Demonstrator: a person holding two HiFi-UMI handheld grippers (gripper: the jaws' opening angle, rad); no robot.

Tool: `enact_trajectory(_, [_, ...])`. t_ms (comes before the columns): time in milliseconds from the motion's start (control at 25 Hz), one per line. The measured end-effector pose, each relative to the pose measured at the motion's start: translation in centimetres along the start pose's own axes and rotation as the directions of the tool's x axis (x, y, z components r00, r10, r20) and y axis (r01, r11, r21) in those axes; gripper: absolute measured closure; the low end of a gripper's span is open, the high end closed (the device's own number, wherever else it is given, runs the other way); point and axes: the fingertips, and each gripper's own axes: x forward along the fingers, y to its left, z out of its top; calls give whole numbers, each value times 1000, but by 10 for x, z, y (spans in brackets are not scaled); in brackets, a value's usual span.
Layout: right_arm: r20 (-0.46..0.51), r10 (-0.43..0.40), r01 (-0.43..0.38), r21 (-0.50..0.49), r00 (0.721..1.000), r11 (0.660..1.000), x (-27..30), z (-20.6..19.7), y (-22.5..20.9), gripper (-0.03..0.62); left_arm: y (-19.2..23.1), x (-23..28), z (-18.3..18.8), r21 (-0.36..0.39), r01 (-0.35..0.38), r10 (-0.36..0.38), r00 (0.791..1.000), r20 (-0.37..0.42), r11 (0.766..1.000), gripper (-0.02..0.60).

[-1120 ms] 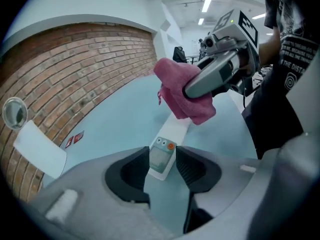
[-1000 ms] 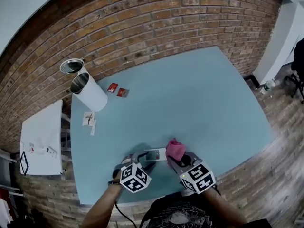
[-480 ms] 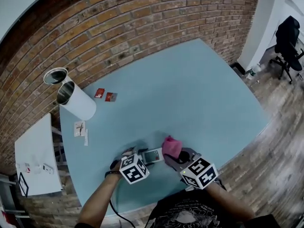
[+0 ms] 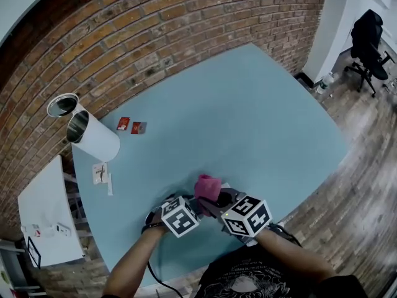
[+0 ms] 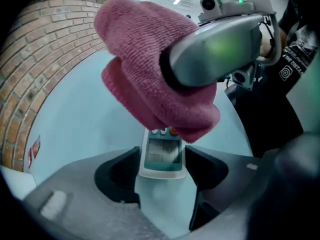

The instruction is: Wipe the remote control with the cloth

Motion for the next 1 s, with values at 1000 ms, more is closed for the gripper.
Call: enact_trajectory(1000, [-8,82,-82,33,997,996,26,-14,-1,531,0,1,-4,-55,2,-4,999,-32,999,287])
